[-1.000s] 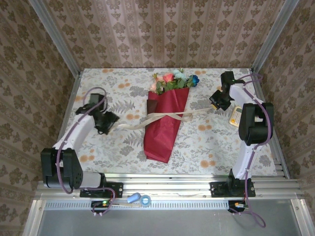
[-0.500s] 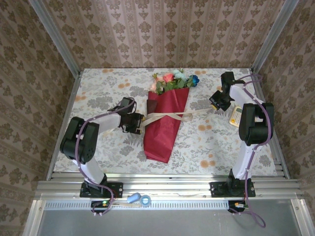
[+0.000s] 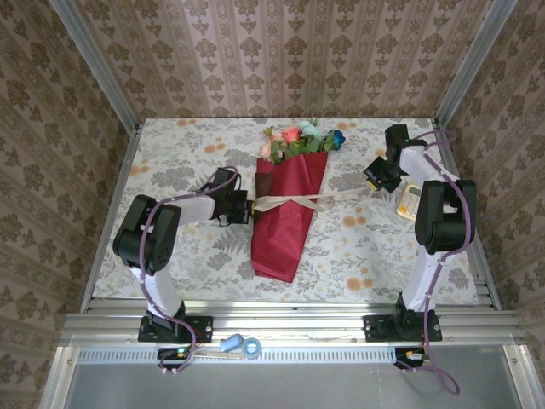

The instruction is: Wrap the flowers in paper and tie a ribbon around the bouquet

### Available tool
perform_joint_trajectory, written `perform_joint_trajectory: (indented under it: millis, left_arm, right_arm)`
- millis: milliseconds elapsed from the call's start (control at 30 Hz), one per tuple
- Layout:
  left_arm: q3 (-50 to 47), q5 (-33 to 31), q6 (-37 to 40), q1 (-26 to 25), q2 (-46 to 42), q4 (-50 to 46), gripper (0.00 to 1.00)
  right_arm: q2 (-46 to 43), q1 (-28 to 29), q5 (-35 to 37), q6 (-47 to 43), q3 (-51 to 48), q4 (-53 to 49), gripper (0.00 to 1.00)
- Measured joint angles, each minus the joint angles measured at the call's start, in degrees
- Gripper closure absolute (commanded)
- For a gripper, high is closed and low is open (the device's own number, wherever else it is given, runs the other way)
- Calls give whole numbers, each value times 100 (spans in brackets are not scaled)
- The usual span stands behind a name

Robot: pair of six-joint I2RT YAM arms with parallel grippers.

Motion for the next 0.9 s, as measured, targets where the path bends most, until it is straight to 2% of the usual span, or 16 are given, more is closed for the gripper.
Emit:
perform_joint_trajectory:
  millis: [33,133,300,467,667,900]
  left_arm:
    - [0,31,24,0,2,101,100]
    - [0,160,114,0,52,387,100]
    - [0,363,181,0,140,662,100]
    - [0,498,236,0,146,800,100]
    - [0,542,256,-164,146,861,100]
    - [0,553,262,-188,146,861,100]
  right_arm:
    - [7,-42,-55,-11,2,-7,100]
    - [210,-116,-372,-90,203,-151,86]
    - [835,-87,-756,-243,566,-304,78]
    - [868,-28,-852,-186,492,-337,63]
    - [501,179,-911,256,-35,-52,58]
    - [-341,796,-1180,1687,-1080,887,56]
